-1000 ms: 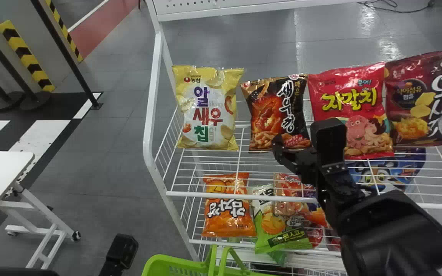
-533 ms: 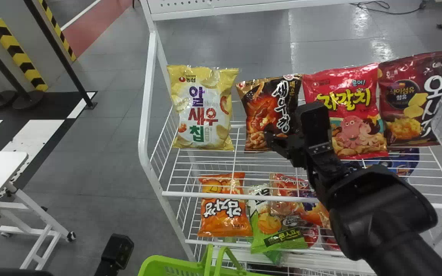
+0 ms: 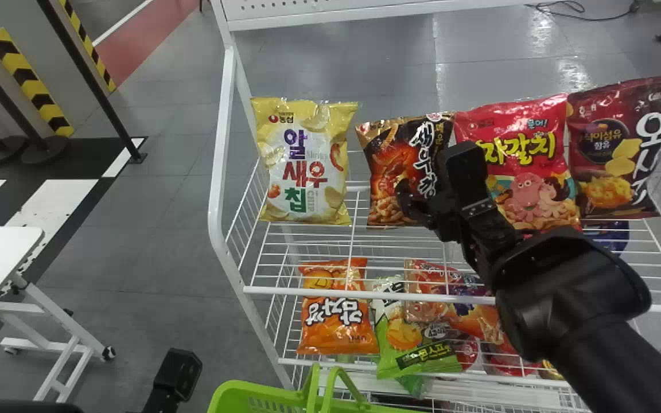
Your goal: Hold basket handle with left hand then pick spicy shrimp crackers with right hand and place into basket
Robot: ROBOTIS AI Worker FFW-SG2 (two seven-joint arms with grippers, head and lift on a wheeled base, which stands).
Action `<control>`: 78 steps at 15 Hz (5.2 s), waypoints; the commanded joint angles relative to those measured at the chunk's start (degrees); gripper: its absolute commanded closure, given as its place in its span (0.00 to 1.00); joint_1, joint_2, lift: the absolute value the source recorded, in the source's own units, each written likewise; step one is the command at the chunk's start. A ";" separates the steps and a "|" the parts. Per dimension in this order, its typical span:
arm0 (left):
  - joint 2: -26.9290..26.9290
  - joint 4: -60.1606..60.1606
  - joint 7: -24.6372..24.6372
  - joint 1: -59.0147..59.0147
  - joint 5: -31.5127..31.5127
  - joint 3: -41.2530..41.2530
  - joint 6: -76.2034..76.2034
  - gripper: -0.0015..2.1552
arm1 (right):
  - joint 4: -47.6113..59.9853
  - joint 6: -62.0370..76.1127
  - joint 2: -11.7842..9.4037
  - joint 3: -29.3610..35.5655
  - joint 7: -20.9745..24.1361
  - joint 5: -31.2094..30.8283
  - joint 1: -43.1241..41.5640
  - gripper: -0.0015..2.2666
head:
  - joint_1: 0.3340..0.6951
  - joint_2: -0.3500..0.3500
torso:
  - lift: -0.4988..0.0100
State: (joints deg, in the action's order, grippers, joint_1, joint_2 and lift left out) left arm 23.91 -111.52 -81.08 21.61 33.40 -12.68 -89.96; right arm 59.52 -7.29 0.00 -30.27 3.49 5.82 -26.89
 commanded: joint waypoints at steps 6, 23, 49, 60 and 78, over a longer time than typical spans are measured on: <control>0.00 0.16 -0.13 0.09 0.00 -0.24 -0.07 0.96 | 3.06 -1.64 0.05 -0.23 -2.17 -0.02 1.76 0.99 | 1.00 0.81 | 0.97; -0.09 0.07 0.05 0.62 0.00 -0.33 -0.07 0.96 | 61.86 -58.41 0.05 0.47 1.26 -16.19 24.70 0.99 | 1.00 0.83 | 0.97; -1.05 1.65 0.84 -1.84 0.35 -1.56 -0.07 0.96 | 97.90 -82.79 -10.99 -13.59 1.34 -8.54 47.28 0.99 | 1.00 1.00 | 0.97; -1.32 1.21 1.10 -1.75 1.05 -1.47 -0.07 0.96 | 84.10 -82.79 -10.90 -21.15 1.34 -5.91 47.99 0.96 | 1.00 1.00 | 0.97; -1.23 0.95 0.75 -0.87 1.40 -3.14 -0.07 0.96 | 91.39 -80.04 -13.54 -2.96 -0.06 -5.38 51.68 0.03 | 1.00 1.00 | 0.97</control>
State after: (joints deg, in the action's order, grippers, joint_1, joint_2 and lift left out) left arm 22.68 -110.68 -80.33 20.70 34.80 -15.71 -89.96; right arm 150.47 -89.14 -13.02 -37.24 3.41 0.43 23.71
